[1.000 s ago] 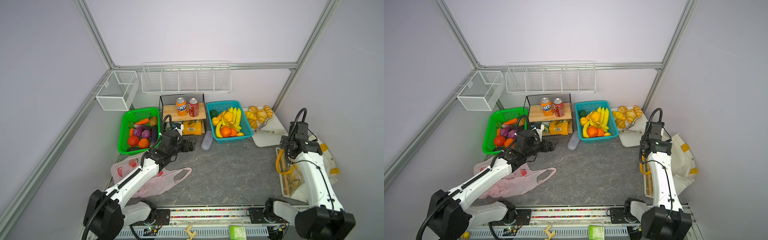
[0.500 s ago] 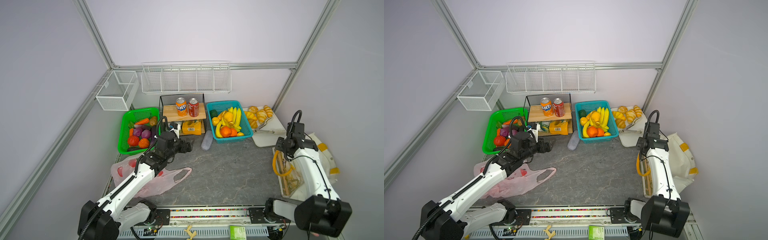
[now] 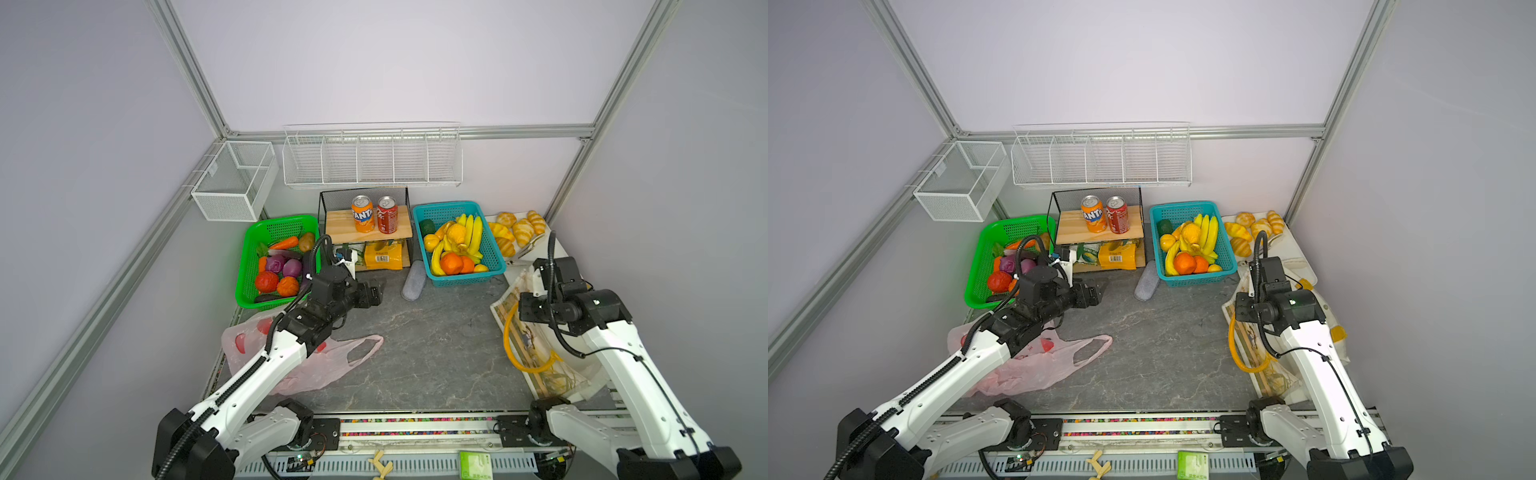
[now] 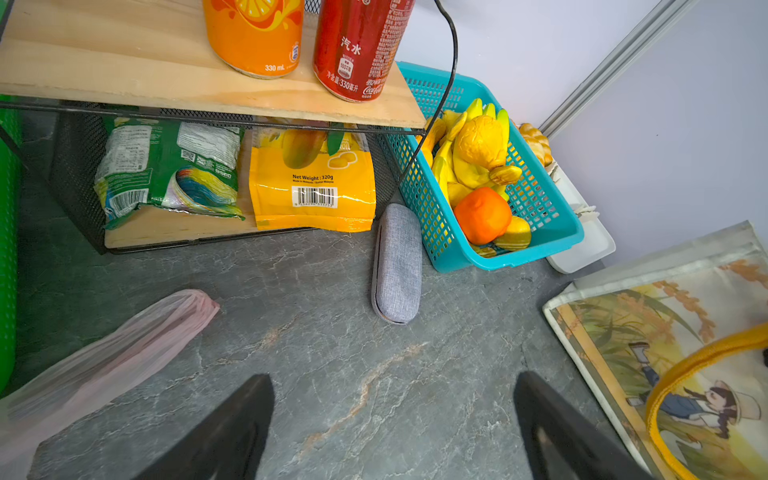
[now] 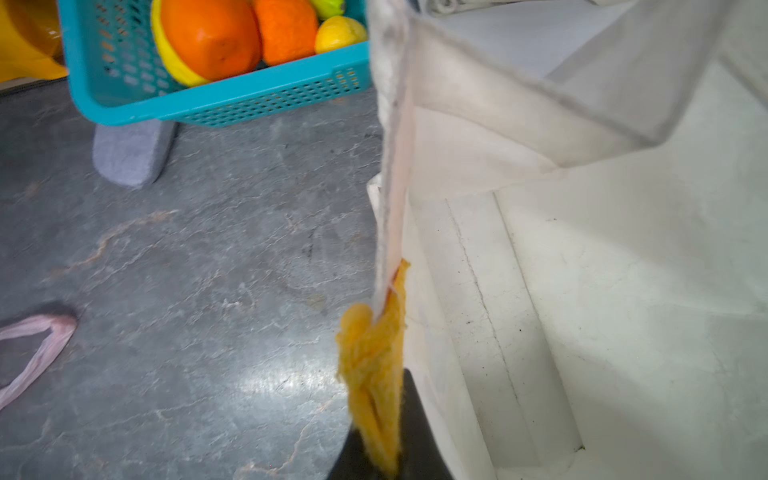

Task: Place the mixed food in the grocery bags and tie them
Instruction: 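Lift the tote bag and set it upright near the teal basket with the right gripper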

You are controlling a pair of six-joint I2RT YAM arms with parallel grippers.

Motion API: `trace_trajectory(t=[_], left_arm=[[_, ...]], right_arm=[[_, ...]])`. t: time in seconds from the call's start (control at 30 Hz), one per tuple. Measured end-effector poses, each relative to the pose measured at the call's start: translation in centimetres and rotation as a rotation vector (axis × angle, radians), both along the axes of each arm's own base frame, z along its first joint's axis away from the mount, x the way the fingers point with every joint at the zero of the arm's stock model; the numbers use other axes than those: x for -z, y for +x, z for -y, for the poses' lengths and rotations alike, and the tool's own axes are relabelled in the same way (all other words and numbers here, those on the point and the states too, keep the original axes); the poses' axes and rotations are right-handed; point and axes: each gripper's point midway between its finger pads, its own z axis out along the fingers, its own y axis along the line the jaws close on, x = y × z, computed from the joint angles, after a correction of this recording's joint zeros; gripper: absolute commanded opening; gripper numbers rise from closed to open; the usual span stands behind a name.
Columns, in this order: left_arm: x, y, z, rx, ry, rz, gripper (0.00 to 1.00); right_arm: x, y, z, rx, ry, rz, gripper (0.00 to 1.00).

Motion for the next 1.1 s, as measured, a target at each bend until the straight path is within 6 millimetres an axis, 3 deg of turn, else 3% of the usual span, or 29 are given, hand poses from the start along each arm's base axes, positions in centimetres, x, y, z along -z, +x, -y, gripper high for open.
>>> trace_trajectory(t=[0.2, 0.67, 0.8, 0.9, 1.0, 1.1], left_arm=[[0.4, 0.6, 0.2, -0.011, 0.013, -0.011, 0.91], [0.8, 1.0, -0.1, -0.033, 0.019, -0.017, 0.92], [0.8, 1.2, -0.4, -0.058, 0.019, -0.017, 0.94], [0.8, 1.3, -0.6, -0.072, 0.020, -0.017, 0.95], [0.8, 1.3, -0.7, -0.080, 0.023, -0.015, 0.95], [0.8, 1.5, -0.9, -0.090, 0.026, -0.013, 0.95]], right_arm=[[0.7, 0.0, -4.7, -0.129, 0.060, -0.037, 0.13], [0.0, 4.4, -15.2, -0.224, 0.269, 0.058, 0.18], [-0.2, 4.9, -18.2, -0.267, 0.338, 0.057, 0.37], [-1.6, 5.6, -19.8, -0.317, 0.362, 0.081, 0.57], [-4.0, 6.1, -19.8, -0.360, 0.350, 0.143, 0.66], [-5.7, 5.8, -18.2, -0.370, 0.299, 0.188, 0.72]])
